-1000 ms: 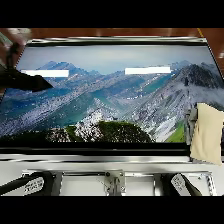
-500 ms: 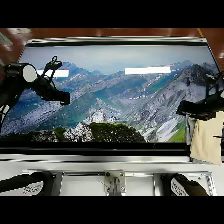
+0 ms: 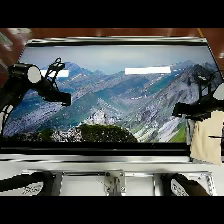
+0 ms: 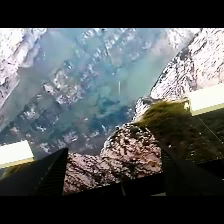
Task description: Fold the shirts.
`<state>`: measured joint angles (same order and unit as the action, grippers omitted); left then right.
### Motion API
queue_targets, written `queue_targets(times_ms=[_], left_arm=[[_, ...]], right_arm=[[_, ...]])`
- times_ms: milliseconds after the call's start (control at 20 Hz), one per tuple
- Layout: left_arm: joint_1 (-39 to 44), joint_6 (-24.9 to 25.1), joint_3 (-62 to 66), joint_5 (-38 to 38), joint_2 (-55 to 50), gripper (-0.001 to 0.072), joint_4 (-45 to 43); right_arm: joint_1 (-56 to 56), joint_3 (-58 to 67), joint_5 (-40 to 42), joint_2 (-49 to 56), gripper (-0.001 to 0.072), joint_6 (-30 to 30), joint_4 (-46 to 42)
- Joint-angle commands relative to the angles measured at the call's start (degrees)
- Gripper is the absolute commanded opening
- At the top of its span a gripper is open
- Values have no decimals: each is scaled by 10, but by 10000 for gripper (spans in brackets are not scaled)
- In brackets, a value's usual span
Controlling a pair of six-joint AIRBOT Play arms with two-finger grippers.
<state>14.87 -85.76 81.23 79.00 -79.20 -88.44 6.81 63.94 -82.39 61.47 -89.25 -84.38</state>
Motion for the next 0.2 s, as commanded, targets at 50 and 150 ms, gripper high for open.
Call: queue_targets(times_ms=[50, 150], left_arm=[[0, 0, 0, -21, -1, 652, 0], [0, 0, 0, -25, -1, 653, 0]], right_arm=[[-1, 0, 1, 0, 661, 0, 1], [-1, 0, 1, 0, 661, 0, 0]])
